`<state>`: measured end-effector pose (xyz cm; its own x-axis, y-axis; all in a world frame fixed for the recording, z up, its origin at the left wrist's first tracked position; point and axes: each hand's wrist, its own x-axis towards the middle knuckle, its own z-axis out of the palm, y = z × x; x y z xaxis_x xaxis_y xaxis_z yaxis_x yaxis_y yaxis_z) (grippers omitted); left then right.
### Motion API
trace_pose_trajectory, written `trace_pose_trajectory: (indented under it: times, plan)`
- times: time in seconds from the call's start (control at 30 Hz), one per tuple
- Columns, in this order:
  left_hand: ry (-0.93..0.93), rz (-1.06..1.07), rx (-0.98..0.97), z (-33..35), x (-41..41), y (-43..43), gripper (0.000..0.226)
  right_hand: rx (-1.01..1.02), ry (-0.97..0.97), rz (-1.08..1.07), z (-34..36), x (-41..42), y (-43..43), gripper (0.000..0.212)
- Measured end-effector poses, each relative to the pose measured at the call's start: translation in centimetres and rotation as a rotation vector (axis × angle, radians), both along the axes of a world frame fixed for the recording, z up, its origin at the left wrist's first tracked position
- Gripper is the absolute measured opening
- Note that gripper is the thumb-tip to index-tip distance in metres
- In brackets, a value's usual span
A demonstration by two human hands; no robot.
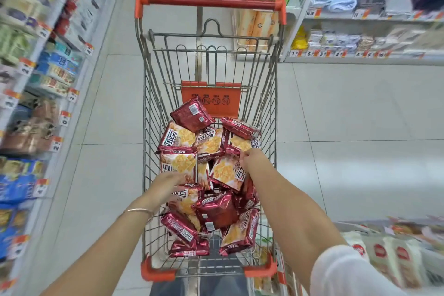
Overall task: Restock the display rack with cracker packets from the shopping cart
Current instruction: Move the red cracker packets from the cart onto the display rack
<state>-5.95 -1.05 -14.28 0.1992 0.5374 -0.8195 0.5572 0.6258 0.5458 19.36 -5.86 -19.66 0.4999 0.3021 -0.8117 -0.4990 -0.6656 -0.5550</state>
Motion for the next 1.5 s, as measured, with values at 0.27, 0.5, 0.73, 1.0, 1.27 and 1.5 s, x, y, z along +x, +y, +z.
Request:
trace_pose_trajectory:
  times: [0.27,0.5,0.73,1.0,1.27,1.5]
  plan:
    - [-0.183,0.22,-0.225,0.9,-1.2,-0.9,0.046,0.172,0.549,-0.144,5.6,-0.8,-3.5,0.01]
    - [-0.457,0.414,-0.593,0.6,-1.8,-2.8,0.098,0.309,0.831,0.391,10.7,1.4,-6.5,0.021]
    - [-0.34,0.17,-0.464,1.4,-1.3,-4.0,0.047,0.019,0.427,0.917,7.9,-0.4,-4.3,0.009]
    - [-0.15,0.191,-0.175,-1.0,-4.4,-3.2,0.053,-0.389,-0.611,1.213,-4.1,-0.4,-5.1,0.046]
    - [-0.267,0.322,-0.289,-0.3,-6.0,-3.7,0.068,-0.539,-0.756,1.097,-3.7,-3.7,-6.4,0.098]
    - [-0.314,0.415,-0.349,-0.3,-5.8,-3.2,0.073,-0.286,-0.538,1.084,4.7,0.6,-3.3,0.068]
